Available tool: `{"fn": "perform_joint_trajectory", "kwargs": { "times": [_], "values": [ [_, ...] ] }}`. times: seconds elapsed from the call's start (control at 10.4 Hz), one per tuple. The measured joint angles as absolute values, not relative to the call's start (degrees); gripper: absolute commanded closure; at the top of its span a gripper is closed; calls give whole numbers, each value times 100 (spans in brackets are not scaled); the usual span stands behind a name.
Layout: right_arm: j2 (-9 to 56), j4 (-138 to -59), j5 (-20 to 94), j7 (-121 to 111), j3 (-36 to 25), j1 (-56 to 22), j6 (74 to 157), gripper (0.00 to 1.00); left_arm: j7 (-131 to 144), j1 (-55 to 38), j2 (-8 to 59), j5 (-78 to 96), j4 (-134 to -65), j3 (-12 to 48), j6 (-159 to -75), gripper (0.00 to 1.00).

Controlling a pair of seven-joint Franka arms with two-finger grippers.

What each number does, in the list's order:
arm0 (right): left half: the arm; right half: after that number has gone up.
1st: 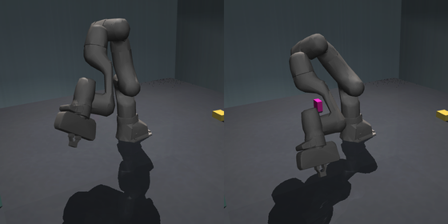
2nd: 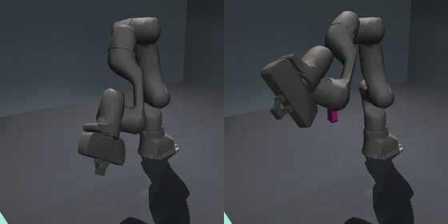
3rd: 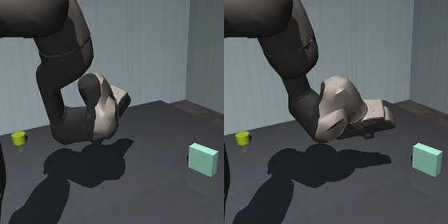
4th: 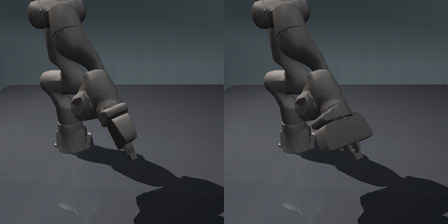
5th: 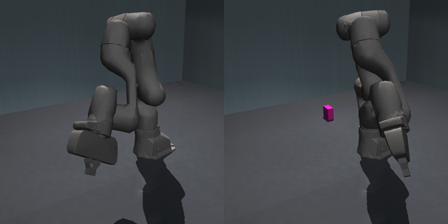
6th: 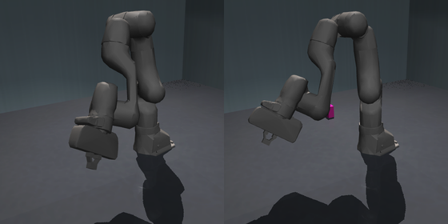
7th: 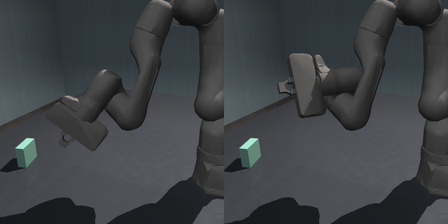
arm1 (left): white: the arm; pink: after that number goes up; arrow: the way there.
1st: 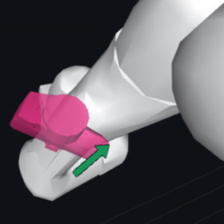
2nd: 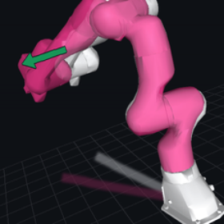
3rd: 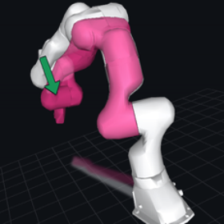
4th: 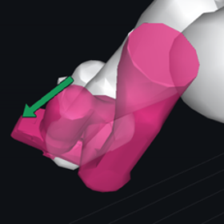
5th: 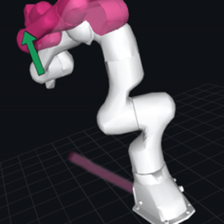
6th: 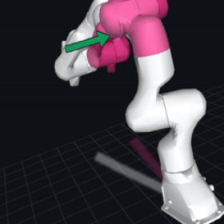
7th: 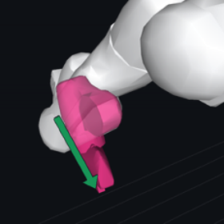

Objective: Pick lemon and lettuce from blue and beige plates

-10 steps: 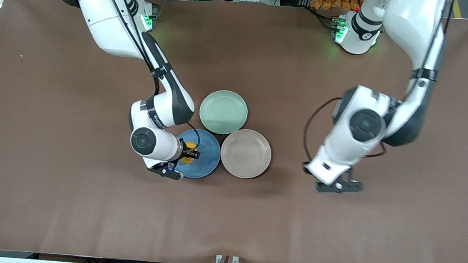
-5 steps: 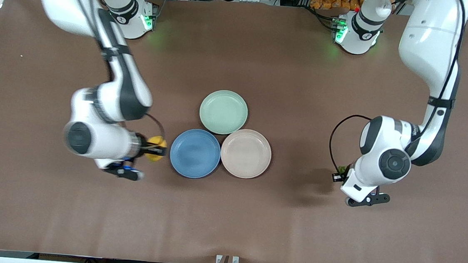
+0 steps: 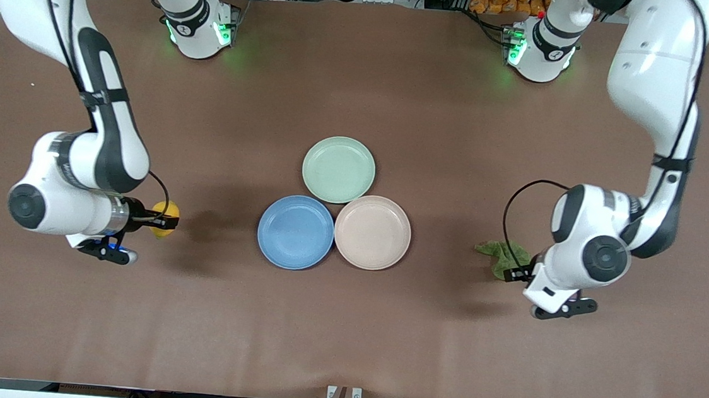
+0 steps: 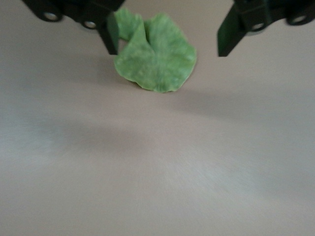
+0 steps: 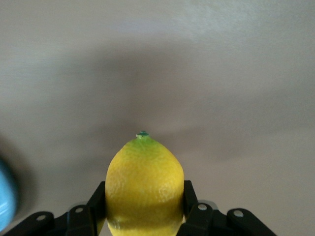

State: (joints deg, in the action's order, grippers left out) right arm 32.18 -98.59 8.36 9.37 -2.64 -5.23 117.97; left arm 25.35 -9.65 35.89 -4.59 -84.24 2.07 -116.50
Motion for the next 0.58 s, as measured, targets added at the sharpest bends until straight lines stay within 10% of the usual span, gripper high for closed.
{"fn": "perform_joint_trajectory", "kwargs": {
  "times": [0.29,0.39,0.48,0.58],
  "values": [
    [3226,-10530,753,594,-256,-535,12595,100,2535,-948,2294,-466,-8331,214,-10855,0],
    [3224,-10601,752,392,-254,-539,12716,77,2535,-948,1920,-466,-8332,228,-10611,0],
    [3224,-10643,752,255,-254,-536,12755,1,2535,-952,1581,-466,-8331,263,-10445,0],
    [3223,-10652,752,226,-257,-533,12755,0,2534,-966,1313,-474,-8334,298,-10260,0]
  ]
}}
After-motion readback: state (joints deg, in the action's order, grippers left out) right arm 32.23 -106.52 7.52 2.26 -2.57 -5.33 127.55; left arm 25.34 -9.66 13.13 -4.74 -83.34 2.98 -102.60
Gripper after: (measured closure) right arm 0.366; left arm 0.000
